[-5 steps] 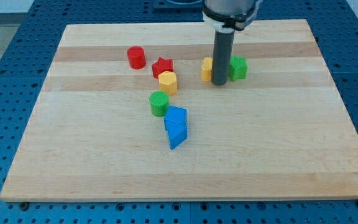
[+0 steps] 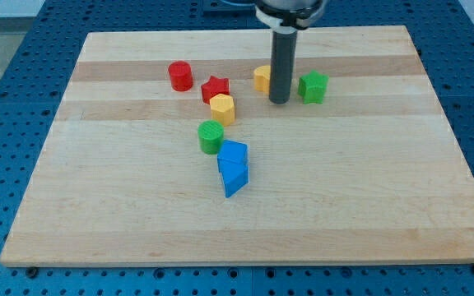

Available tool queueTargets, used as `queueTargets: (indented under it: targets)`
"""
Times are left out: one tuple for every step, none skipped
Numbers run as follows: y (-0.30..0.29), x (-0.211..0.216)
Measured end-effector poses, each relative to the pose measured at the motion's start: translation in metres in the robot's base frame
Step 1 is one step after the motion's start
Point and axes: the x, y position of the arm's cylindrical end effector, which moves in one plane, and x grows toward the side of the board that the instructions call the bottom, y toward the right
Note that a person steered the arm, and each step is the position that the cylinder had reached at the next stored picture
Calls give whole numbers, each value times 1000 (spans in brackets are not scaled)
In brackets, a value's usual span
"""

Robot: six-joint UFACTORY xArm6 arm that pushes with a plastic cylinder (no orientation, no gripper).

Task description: Push the yellow heart to the top center

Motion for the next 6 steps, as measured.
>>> queueTargets:
  targets:
    - [-21, -2]
    - [-25, -19]
    - [-19, -36]
    - [-1, -38]
    - [17, -34]
    - [36, -35]
